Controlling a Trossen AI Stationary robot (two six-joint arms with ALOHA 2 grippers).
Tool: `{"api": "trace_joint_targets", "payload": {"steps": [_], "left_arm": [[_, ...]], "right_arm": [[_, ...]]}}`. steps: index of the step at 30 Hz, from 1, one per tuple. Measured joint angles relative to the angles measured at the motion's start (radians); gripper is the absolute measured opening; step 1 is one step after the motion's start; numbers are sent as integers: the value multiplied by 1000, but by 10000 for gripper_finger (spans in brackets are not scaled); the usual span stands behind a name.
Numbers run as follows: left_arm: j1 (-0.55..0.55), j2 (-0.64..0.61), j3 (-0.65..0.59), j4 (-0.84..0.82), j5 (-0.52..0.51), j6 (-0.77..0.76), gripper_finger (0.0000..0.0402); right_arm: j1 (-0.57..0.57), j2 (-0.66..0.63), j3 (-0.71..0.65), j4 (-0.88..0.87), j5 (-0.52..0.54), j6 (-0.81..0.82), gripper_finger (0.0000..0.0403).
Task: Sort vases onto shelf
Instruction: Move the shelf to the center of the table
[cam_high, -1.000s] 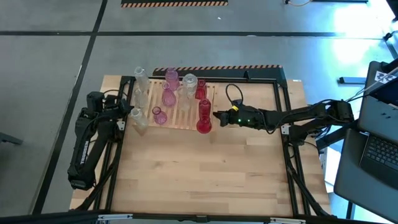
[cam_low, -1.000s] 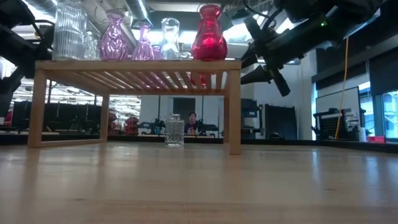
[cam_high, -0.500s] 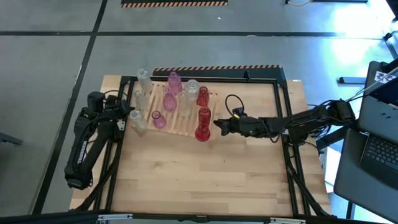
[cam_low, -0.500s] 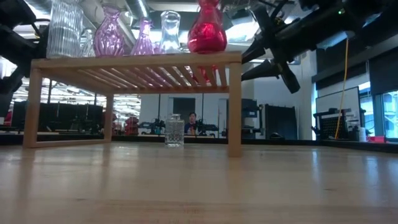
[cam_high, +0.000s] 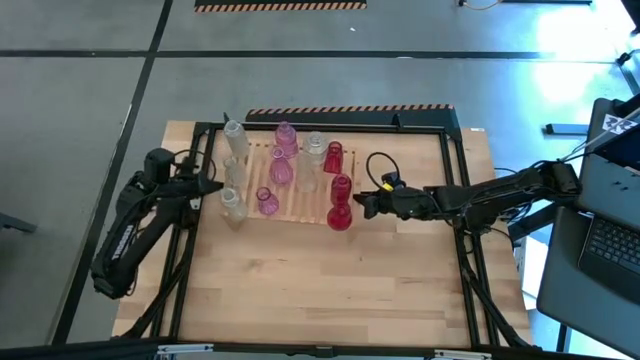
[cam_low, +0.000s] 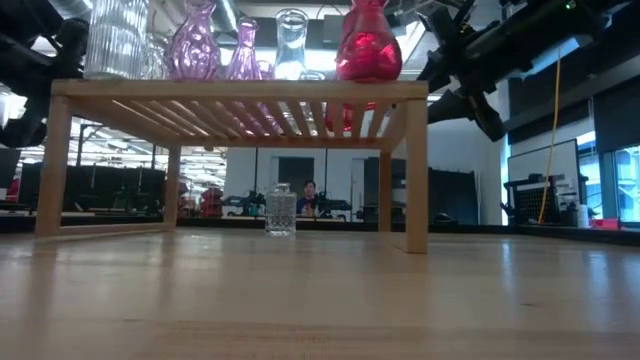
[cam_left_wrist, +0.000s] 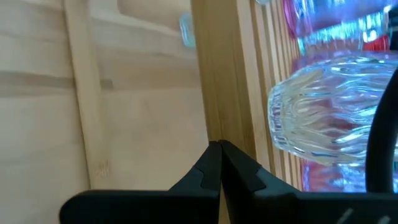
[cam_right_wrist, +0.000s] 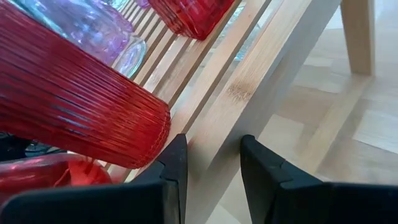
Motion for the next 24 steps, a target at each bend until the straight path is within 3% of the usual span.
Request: {"api": "trace_joint_targets", "payload": {"steps": [12, 24], "left_arm": [[-181, 0, 0, -2, 0, -1, 0], [-236, 0, -6, -1, -1, -7, 0]], "right_arm": [[26, -13, -1, -41, 2, 21, 92], [177, -11, -1, -75, 52, 153, 92]]}}
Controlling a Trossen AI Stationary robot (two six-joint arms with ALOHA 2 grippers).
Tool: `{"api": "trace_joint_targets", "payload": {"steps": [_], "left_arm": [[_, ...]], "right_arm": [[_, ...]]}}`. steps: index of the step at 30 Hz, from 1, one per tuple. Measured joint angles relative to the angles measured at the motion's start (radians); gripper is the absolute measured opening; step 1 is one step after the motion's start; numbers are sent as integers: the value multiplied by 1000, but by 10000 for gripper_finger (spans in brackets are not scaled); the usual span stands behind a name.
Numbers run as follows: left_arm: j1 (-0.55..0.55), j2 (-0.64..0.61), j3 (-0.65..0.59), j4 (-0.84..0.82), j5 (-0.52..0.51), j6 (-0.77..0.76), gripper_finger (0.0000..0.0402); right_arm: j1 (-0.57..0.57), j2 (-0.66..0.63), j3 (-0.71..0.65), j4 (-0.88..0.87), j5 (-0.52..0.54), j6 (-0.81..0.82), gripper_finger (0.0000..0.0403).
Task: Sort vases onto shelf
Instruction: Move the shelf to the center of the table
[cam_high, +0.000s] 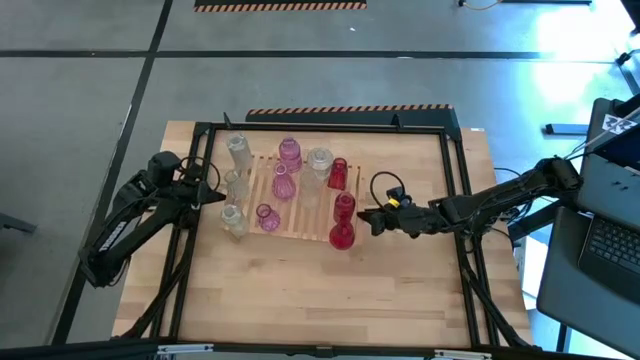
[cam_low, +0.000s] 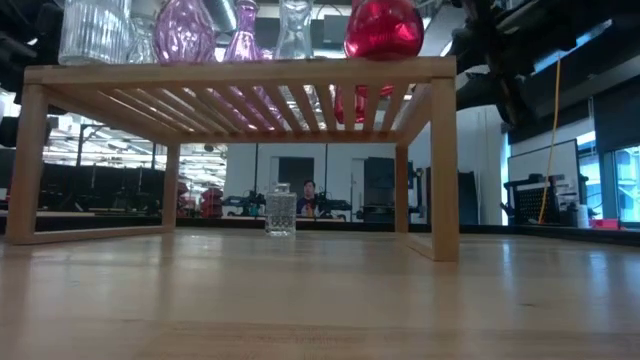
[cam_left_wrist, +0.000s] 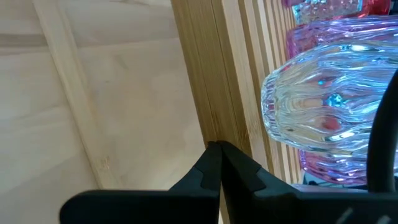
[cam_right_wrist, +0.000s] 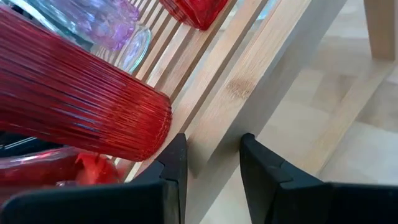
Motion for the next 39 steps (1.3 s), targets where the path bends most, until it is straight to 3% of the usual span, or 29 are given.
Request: {"api": "trace_joint_targets", "payload": {"steps": [9, 25, 39], "left_arm": [[-86, 0, -1, -3, 11, 9, 0], [-255, 0, -3, -2, 23, 14, 0], [-272, 0, -4, 11, 27, -28, 0]], "right_arm": [[63, 0, 0, -7, 69, 59, 92], [110, 1, 0, -9, 100, 103, 92], [163, 3, 0, -14, 168, 159, 92]]}}
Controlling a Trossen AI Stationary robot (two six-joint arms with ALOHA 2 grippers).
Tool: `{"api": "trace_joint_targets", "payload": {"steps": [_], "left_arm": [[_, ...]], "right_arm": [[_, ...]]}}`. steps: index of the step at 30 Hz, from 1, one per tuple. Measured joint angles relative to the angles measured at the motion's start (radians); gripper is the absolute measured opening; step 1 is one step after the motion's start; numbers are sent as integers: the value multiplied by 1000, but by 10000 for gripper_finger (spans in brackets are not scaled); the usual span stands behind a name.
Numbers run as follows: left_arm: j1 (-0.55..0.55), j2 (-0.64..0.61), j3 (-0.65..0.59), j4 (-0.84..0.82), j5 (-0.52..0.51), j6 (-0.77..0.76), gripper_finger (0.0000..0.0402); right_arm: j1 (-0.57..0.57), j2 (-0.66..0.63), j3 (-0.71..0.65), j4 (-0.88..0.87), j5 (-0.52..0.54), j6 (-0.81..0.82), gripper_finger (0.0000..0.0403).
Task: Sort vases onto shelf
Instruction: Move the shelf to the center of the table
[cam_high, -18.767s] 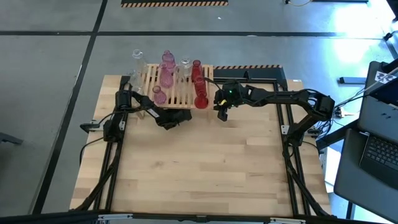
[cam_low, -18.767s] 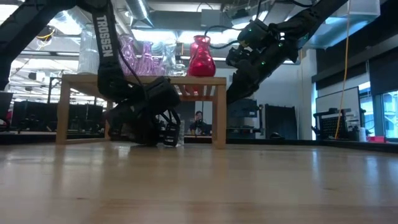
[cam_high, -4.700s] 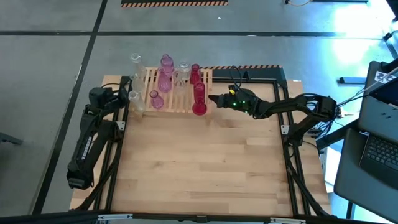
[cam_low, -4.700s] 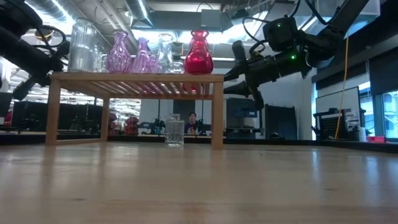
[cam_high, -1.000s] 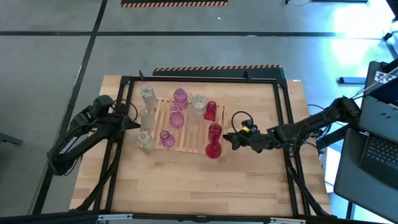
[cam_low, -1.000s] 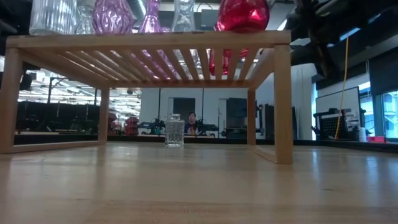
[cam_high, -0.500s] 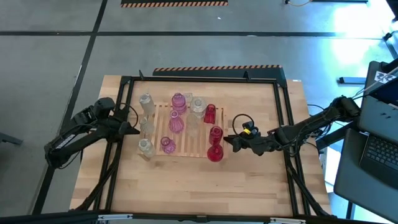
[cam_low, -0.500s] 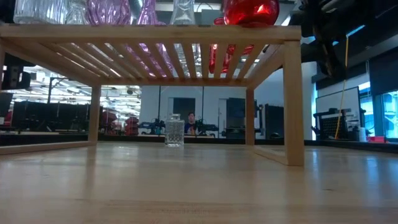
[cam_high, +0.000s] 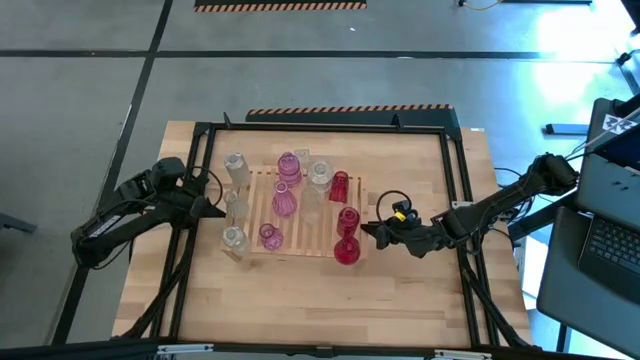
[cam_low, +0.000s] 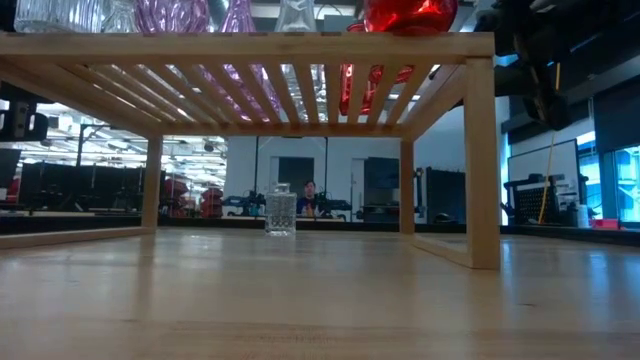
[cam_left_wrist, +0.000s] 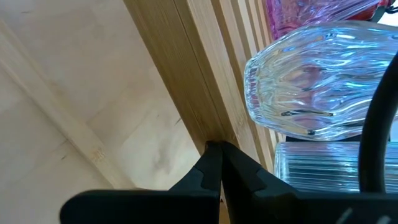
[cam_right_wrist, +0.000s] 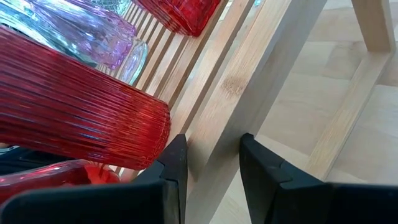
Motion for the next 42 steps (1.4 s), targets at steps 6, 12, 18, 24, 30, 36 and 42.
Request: {"api": "trace_joint_targets", "payload": {"steps": [6, 12, 18, 24, 30, 36, 42], "left_arm": [[0, 0, 0, 7, -10, -23, 0], [0, -1, 2, -9, 6, -86, 0], [1, 0, 2, -2, -7, -82, 0], [1, 0, 2, 0, -18, -75, 0], [2, 0, 1, 5, -27, -65, 0], [44, 0, 1, 10, -43, -52, 0], [150, 0, 0, 22, -57, -13, 0]], "right_arm": [[0, -1, 0, -20, 30, 6, 92], [1, -2, 2, -49, 43, 29, 92], [2, -3, 3, -74, 62, 25, 92], [45, -33, 2, -160, 139, 55, 92], [95, -82, -1, -265, 194, 105, 91], [130, -98, -2, -275, 279, 112, 92], [159, -111, -2, -281, 405, 122, 92]]}}
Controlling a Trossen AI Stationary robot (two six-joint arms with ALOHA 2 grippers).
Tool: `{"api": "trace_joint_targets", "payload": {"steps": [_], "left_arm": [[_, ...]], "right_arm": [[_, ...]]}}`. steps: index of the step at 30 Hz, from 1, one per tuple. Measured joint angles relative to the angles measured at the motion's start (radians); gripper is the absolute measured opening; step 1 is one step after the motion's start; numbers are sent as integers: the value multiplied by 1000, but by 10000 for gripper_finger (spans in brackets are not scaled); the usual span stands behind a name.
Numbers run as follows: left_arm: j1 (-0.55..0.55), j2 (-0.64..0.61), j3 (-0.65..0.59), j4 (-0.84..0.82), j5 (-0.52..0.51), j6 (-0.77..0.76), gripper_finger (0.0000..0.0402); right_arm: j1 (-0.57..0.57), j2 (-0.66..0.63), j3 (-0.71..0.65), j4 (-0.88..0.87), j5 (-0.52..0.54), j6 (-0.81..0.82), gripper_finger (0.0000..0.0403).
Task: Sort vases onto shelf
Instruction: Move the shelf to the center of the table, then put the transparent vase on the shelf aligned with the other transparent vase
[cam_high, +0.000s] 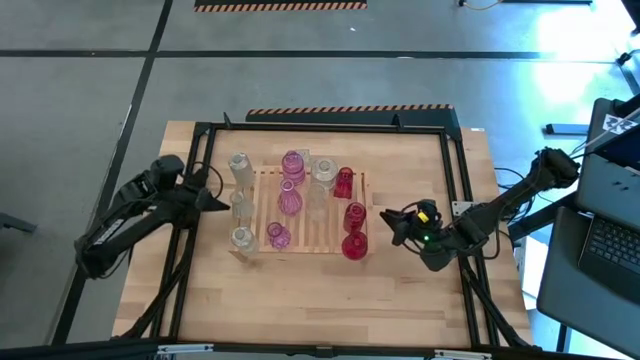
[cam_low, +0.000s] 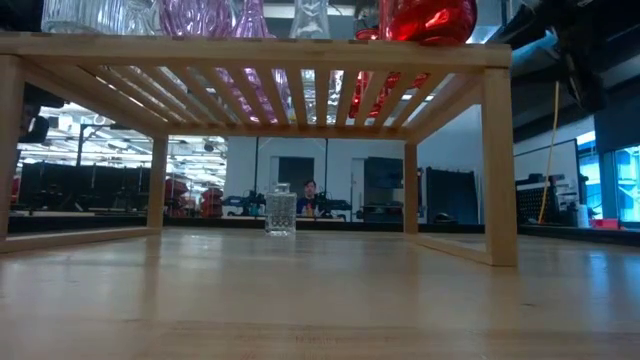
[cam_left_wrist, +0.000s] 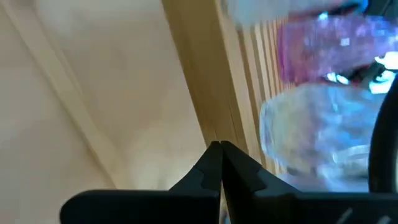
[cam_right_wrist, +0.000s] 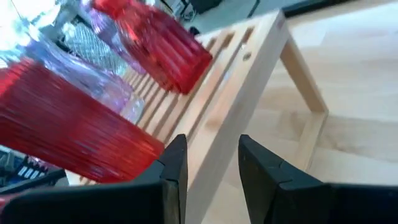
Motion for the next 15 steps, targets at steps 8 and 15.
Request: {"api": "trace_joint_targets", "payload": {"steps": [8, 15], "left_arm": [[59, 1, 34, 120, -324, 93, 0], [59, 33, 34, 431, -355, -2, 0]], "right_arm": [[-16, -94, 1, 21, 88, -160, 92], [-205, -251, 0, 204, -32, -617, 92]]}}
